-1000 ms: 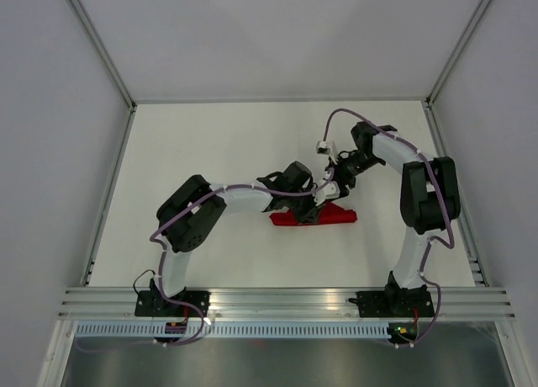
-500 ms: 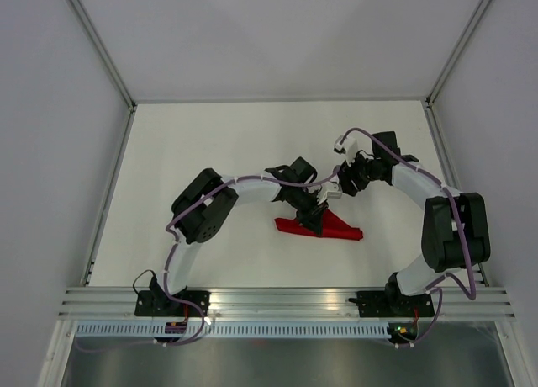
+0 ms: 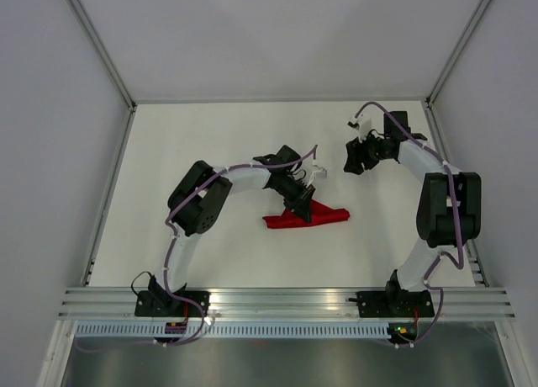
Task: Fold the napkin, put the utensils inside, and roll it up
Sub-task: Roll the napkin with the utensil
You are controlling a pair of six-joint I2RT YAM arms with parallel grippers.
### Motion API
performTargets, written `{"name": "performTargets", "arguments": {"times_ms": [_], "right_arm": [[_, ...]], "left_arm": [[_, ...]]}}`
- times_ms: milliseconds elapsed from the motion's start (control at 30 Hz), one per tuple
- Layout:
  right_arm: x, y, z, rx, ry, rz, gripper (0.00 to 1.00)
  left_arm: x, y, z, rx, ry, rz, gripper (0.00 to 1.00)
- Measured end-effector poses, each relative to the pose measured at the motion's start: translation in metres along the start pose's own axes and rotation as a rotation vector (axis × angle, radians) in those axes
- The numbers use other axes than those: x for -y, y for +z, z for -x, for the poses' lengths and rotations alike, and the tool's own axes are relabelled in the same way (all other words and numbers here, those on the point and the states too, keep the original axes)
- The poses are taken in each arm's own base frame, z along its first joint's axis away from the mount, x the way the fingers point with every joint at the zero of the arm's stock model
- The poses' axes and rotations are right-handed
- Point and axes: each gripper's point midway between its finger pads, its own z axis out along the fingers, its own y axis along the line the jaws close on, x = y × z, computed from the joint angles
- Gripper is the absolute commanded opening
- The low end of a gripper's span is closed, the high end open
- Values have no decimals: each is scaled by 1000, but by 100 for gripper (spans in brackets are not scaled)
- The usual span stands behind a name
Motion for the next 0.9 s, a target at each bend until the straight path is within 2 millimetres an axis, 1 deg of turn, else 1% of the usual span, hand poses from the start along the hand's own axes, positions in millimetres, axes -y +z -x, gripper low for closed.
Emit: {"name": "performTargets", "arguments": {"times_ms": [67, 167, 333, 433, 500, 600, 733, 800, 900], "right_arm": [[-1, -6, 3, 19, -2, 5, 64], [-16, -14, -1, 41, -33, 28, 64], [-56, -34, -25, 74, -127, 66, 66], [-81, -46, -34, 111, -226, 69, 68], [-103, -48, -38, 132, -311, 84, 69], [-139, -41, -44, 137, -440, 134, 69], [-173, -23, -59, 107, -567, 193, 69], [-183, -14, -68, 85, -622, 198, 69], [-191, -4, -80, 61, -689, 188, 69]], "left_arm": [[-1, 0, 1, -4, -16, -5, 2], [-2, -1, 1, -10, -50, -24, 2], [-4, -2, 1, -16, -111, -77, 2], [-5, -2, 1, -21, -145, -104, 2], [-5, -3, 1, -24, -163, -119, 2], [-5, -3, 2, -33, -189, -134, 2], [-6, -2, 2, -46, -227, -157, 2], [-6, -3, 2, -49, -241, -167, 2], [-6, -2, 1, -52, -257, -182, 2]]}}
